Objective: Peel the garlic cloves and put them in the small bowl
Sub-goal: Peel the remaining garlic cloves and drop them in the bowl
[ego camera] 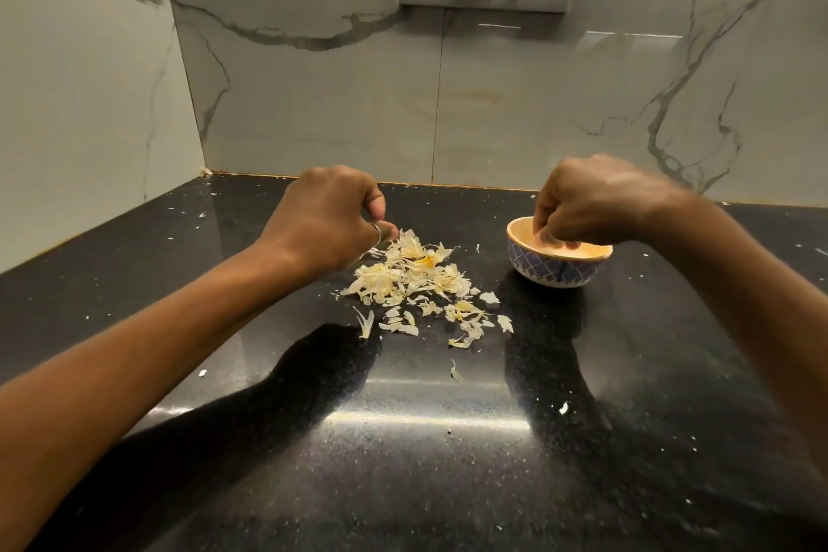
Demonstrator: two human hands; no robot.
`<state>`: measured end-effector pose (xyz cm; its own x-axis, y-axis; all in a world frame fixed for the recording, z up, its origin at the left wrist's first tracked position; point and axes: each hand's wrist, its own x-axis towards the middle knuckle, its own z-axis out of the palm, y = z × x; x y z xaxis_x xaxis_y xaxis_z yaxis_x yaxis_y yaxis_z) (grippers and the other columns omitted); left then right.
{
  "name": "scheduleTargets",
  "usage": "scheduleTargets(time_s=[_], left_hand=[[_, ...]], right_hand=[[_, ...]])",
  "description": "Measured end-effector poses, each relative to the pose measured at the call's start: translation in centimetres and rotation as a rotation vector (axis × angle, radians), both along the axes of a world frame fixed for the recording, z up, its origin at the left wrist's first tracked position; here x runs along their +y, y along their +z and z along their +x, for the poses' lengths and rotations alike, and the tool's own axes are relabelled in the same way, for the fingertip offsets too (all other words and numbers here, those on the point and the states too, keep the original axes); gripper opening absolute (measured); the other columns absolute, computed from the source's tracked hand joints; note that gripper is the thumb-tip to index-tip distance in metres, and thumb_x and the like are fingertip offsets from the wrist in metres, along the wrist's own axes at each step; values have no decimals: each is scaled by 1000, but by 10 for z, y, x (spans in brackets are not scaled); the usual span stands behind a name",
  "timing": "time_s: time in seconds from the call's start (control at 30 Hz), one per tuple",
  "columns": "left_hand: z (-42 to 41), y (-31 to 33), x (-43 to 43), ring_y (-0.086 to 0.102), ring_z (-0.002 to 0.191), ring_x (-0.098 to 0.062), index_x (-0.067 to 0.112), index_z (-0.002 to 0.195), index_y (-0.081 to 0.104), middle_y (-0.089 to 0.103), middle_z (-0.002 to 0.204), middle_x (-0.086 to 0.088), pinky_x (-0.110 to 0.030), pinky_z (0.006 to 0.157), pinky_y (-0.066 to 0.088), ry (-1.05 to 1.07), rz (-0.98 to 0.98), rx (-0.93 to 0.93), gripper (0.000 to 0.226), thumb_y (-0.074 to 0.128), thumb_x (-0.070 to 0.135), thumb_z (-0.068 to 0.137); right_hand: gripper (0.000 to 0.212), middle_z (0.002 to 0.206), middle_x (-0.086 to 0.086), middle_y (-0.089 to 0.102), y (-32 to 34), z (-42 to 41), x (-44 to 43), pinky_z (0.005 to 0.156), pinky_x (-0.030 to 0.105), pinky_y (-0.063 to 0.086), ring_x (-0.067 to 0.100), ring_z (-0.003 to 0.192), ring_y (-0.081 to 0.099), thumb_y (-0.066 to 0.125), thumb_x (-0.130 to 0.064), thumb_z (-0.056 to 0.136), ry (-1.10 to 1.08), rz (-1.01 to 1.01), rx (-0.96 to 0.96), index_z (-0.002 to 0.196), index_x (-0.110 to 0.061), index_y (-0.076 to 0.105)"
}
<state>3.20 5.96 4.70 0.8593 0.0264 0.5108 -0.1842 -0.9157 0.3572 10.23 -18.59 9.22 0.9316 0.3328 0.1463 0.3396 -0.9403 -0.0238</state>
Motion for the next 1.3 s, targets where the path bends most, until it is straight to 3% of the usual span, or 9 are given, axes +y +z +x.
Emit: scheduleTargets(time_s=[0.13, 0.23, 0.33, 0.47, 0.63, 0.83, 1.03, 1.17, 1.3], left_hand=[[-2, 1, 2, 60, 67, -9, 33, 60, 55, 61, 69, 13, -27, 72, 44, 43, 30, -66, 37, 82, 19, 82], [0, 0, 4, 55, 82, -11, 39, 64, 60, 72, 96, 5, -27, 74, 39, 97, 104, -123, 37, 75, 10, 82], [1, 0, 5, 60, 88, -15, 43, 59, 55, 73, 104, 5, -28, 74, 41, 104, 118, -130, 45, 73, 9, 82], [0, 0, 5, 57, 86, -13, 42, 60, 56, 72, 102, 6, -29, 73, 41, 92, 98, -127, 42, 69, 7, 80], [1, -1, 6, 61, 91, -16, 40, 64, 59, 71, 101, 5, -29, 76, 44, 81, 98, -120, 38, 67, 7, 81], [1, -3, 4, 63, 93, -16, 39, 68, 61, 71, 102, 5, -29, 76, 43, 72, 99, -108, 37, 67, 6, 82], [2, -7, 1, 59, 89, -13, 39, 69, 62, 63, 90, 13, -31, 79, 46, 15, 109, -32, 32, 70, 11, 83], [4, -11, -1, 61, 99, -11, 38, 89, 70, 66, 99, 16, -35, 85, 51, -71, 121, 111, 16, 75, 24, 85], [4, -16, -4, 65, 102, -12, 38, 107, 74, 73, 108, 14, -37, 88, 54, -92, 132, 224, 23, 72, 28, 86]], right_hand=[[10, 93, 1, 74, -5, 2, 5, 80, 41, 59, 25, 87, 67, 70, -28, 89, 19, 44, -147, 95, -29, 78], [13, 97, 4, 76, -13, -5, 18, 81, 33, 58, 19, 83, 68, 68, -17, 92, 277, 258, -348, 100, -20, 78], [20, 103, 4, 76, -29, -20, 40, 86, 31, 59, 15, 88, 70, 66, -4, 94, 493, 352, -240, 109, -13, 76], [32, 116, 6, 73, -55, -20, 57, 88, 37, 55, 21, 102, 67, 59, -4, 97, 557, 229, -172, 127, -13, 69], [18, 92, 3, 74, -73, -10, 65, 75, 42, 55, 25, 83, 66, 61, -8, 94, 534, 187, -116, 101, -16, 75], [12, 94, -1, 75, -70, -11, 66, 72, 25, 53, 12, 81, 66, 72, -17, 92, 471, 317, -36, 103, -17, 76], [17, 96, -6, 73, -68, -14, 67, 60, 2, 39, 6, 82, 64, 69, -17, 94, 460, 312, 33, 109, -19, 76], [16, 88, -9, 70, -66, -16, 66, 62, 3, 41, 4, 82, 65, 71, -15, 92, 449, 353, 69, 106, -19, 76], [12, 91, -6, 74, -65, -17, 65, 69, 14, 51, 7, 83, 69, 77, -15, 87, 435, 427, 101, 99, -18, 76]])
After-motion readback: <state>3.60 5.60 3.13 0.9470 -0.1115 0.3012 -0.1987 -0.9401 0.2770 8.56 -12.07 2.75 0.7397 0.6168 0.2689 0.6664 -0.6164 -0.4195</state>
